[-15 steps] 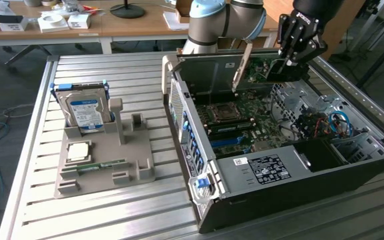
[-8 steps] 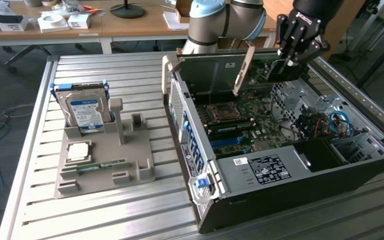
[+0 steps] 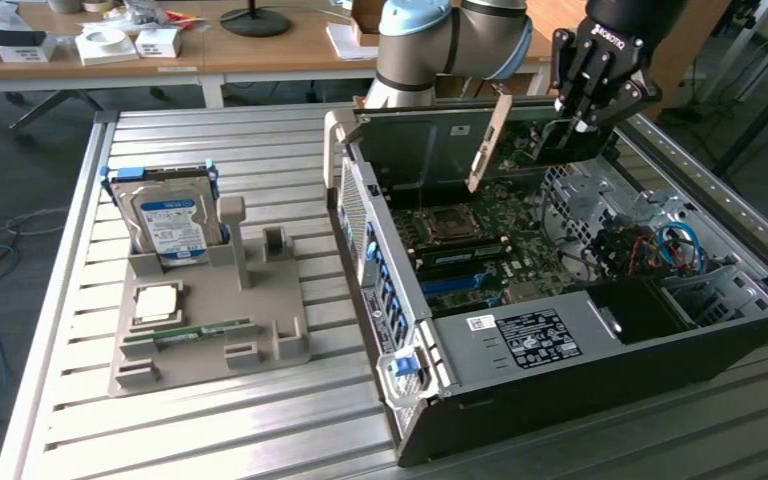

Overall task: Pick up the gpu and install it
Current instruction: 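Insert the gpu into the slot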

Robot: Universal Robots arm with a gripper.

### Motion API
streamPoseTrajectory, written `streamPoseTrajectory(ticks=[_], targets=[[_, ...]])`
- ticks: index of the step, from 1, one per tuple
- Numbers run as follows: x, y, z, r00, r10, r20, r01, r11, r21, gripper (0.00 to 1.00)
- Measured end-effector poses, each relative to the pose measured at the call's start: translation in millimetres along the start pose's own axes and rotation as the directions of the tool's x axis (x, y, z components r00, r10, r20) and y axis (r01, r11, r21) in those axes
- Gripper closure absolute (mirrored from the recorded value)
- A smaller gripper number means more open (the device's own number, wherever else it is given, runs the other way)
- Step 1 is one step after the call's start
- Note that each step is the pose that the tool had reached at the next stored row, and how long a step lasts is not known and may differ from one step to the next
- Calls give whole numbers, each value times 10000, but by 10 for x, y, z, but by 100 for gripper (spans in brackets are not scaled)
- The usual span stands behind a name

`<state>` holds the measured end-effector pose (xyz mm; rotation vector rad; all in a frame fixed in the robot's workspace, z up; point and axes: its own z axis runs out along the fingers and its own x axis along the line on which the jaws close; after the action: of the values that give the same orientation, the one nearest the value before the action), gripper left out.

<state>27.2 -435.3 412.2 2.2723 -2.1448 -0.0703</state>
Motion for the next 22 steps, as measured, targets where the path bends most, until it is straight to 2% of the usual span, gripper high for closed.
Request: streamPoseTrajectory(ticks=[7,16,22], targets=[[0,0,2,9998,203,9,-203,9998,4,73],[0,1,2,9998,211,9,-211,9998,5,73],[-2,35,3,9998,210,9,-210,9998,6,73]])
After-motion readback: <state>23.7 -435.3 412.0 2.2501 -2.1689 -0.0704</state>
